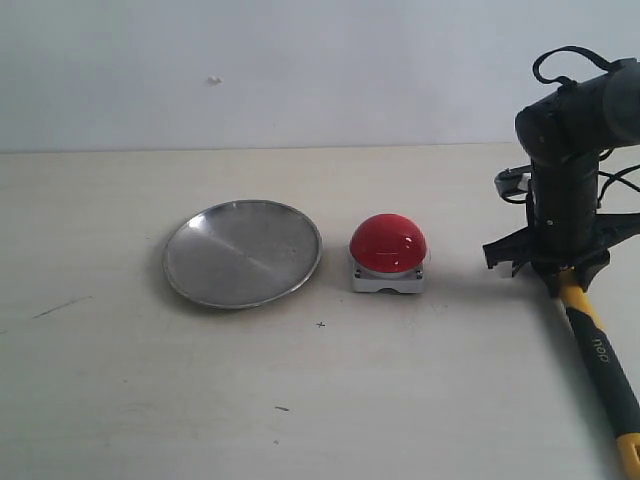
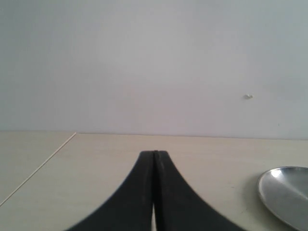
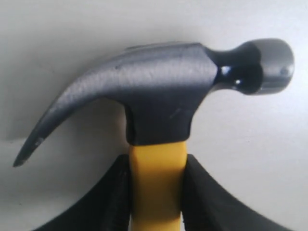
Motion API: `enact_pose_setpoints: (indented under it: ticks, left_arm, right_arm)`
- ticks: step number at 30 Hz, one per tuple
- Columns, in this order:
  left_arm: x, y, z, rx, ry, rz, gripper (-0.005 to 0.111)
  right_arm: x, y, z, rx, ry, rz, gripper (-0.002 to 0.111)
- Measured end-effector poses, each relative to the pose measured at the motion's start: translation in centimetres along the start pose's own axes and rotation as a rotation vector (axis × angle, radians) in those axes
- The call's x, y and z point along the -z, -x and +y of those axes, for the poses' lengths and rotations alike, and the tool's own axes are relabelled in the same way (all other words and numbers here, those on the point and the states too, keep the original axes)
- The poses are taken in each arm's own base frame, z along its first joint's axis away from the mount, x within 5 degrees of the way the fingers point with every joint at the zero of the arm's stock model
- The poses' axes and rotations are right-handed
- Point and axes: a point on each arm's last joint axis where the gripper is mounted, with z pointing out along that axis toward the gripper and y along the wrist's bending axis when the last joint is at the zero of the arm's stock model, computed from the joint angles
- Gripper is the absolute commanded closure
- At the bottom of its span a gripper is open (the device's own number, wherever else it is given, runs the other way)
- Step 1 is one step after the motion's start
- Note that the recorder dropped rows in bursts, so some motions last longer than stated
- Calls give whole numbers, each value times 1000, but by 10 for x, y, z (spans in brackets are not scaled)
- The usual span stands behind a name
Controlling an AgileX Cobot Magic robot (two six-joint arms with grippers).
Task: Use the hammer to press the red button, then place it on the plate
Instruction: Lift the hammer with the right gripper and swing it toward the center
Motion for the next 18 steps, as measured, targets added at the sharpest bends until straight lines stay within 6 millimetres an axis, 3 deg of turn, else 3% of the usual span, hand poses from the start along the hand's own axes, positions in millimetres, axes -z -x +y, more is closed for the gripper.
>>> enact_pose_setpoints:
  ticks: [6, 9, 14, 18]
  left_arm:
    - [0, 0, 0, 0, 0, 0, 107]
    - [0, 0, 0, 0, 0, 0, 107]
    - [0, 0, 0, 0, 0, 2, 107]
    - [0, 0, 0, 0, 0, 2, 107]
  right_arm:
    - [0, 1, 4, 57, 49, -8, 108]
    - [6, -3, 6, 67, 185, 17, 108]
    - [42, -6, -20, 39, 381, -23, 108]
    - [57, -22, -34, 1, 524, -91, 108]
